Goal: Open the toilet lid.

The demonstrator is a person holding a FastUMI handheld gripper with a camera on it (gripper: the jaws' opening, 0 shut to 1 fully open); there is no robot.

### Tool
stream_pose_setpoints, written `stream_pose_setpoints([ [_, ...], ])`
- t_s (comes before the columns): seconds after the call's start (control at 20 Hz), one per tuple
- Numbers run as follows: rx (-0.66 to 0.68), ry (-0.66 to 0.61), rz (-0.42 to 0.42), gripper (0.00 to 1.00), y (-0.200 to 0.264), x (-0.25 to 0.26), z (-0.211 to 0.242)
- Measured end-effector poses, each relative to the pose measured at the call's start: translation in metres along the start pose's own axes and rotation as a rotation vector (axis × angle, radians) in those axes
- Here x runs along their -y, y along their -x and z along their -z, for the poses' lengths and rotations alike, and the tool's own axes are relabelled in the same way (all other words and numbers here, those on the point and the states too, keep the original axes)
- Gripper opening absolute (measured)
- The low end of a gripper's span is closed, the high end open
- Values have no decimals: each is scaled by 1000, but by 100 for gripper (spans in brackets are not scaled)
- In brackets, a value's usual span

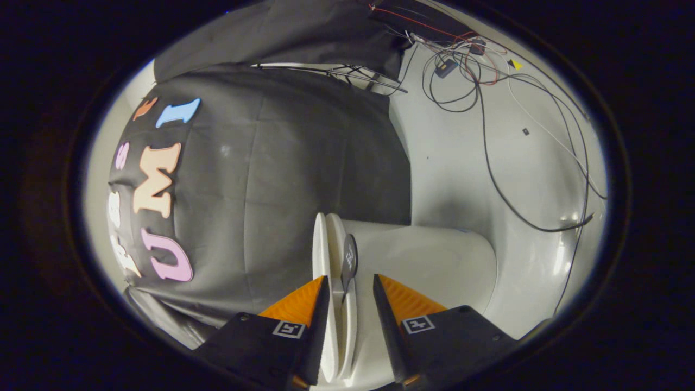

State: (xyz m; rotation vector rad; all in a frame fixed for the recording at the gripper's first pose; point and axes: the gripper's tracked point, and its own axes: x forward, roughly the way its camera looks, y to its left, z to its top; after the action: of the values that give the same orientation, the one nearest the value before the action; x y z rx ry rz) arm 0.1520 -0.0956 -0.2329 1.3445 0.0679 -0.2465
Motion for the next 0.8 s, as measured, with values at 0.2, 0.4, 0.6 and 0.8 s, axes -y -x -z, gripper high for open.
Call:
stream_pose_setpoints([
  [0.2, 18, -21, -38, 51, -12, -10, -18],
  [0.4, 27, -48, -45, 38, -19, -13, -29],
  [0.6, 19, -73, -9, 14, -20, -7, -31],
  [0.8, 18, -62, -50, 7, -18, -17, -28],
])
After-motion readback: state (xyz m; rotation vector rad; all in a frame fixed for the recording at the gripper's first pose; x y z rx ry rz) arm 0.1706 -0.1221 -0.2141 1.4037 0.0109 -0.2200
